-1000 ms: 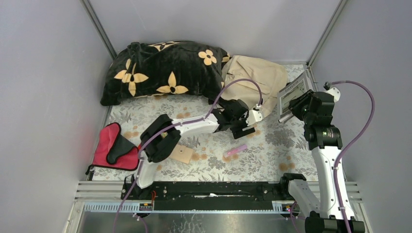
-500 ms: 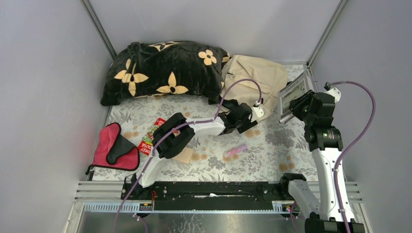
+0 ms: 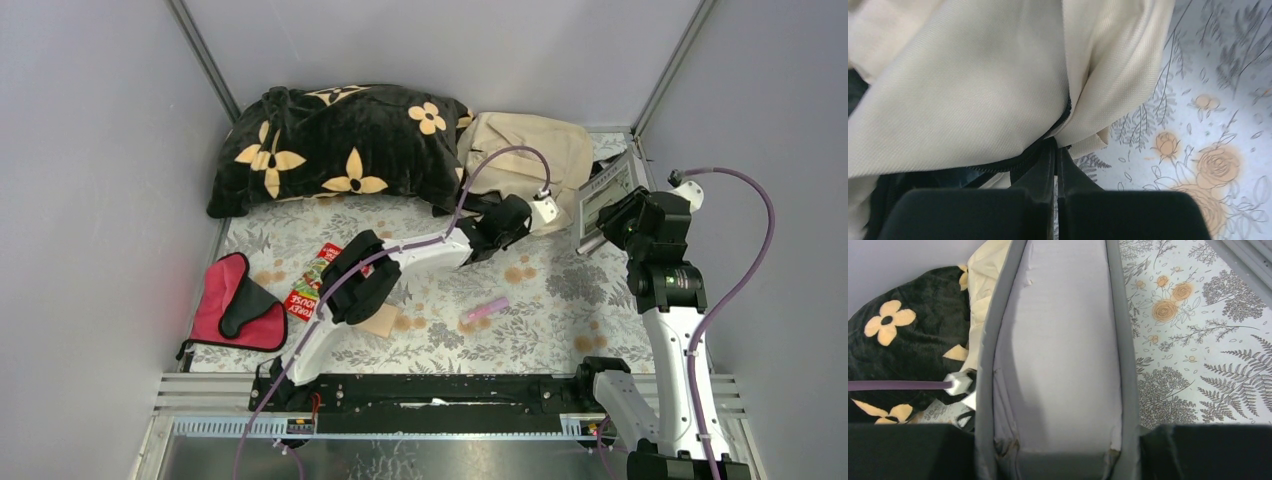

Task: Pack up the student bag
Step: Adjust the student bag at the center of the board.

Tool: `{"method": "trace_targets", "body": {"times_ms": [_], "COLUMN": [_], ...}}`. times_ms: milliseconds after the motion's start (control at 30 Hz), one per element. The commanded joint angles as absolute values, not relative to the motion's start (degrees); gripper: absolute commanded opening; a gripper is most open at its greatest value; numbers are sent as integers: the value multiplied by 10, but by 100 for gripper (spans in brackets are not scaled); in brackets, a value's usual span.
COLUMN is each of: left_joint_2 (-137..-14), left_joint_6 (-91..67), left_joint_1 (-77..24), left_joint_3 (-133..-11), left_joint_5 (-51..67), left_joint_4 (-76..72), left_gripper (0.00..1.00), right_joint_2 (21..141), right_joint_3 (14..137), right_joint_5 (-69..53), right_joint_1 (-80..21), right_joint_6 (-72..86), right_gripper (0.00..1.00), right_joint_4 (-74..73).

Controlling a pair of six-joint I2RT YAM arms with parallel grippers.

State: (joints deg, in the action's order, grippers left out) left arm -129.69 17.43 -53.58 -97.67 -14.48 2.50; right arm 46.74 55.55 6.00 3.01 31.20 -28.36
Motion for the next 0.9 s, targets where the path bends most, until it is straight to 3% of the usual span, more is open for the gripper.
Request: {"method": "trace_targets", "body": {"times_ms": [0,367,633,867], "left_joint_2": [-1230,-1279,-1209,-1251], "left_joint_6": [145,57,-27,-93], "left_joint_1": [-529,-531,-567,-588], "left_joint_3": [-1060,-1217,-1080,-1088], "left_joint_5": [-97,-3,33,100], "left_joint_4": [37,106,64,25], "left_gripper": [0,0,0,0], "right_joint_2": [451,435,433,433], "right_joint_3": [597,650,634,628], "right_joint_5": [86,109,97,97], "right_joint_1": [30,30,30,30], "right_joint_6": [298,279,290,299], "right_gripper": [13,13,13,13], "right_joint_4": [-271,-298,-289,-291]}}
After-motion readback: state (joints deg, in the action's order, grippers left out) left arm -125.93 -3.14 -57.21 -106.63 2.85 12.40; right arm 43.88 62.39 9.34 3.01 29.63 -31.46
